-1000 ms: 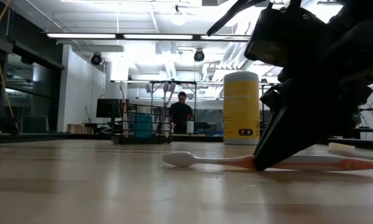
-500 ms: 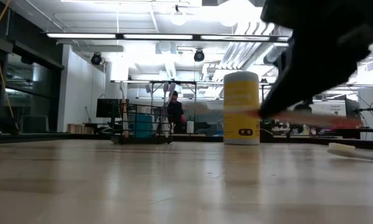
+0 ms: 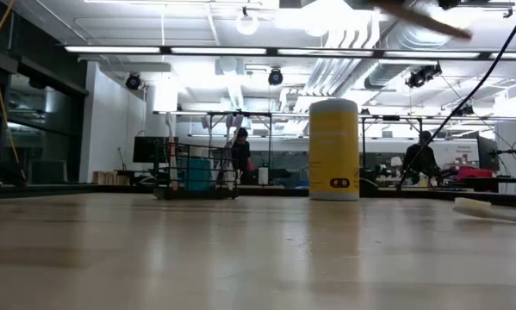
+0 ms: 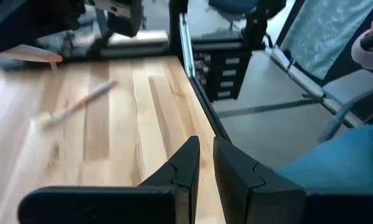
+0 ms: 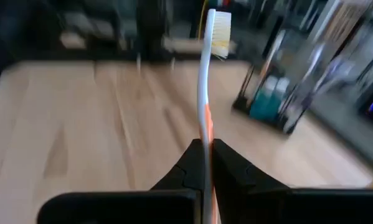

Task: Pick & Place toothbrushing station
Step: Put the left orange toothbrush into the left section of the wire organizer

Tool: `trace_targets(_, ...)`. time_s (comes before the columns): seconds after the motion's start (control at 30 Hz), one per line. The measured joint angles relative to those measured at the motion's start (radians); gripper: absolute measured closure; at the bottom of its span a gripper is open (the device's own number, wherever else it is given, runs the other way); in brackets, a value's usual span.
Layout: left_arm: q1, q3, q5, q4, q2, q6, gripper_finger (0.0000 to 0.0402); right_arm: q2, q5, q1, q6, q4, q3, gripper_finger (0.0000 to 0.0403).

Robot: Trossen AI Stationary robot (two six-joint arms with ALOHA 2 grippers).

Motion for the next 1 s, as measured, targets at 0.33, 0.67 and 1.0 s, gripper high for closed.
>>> trace_targets(0.33,0.023,0.000,-0.003,0.348,0.000,0.367,0.0358,-0.035,0.218,0.149,-0.512,0.469,0.000,0.0398)
trace_targets(0.67,0.102,0.000,0.017,0.506,0.000,0.474,0.0358,-0.035,0.071,0.166,-0.749,0.749,0.000,0.0398)
trace_targets(1.0,0.203,0.000,0.203,0.582,0.000,0.445,0.0356,-0.035,-0.059,0.135,-0.789,0.801,0.000,0.0398)
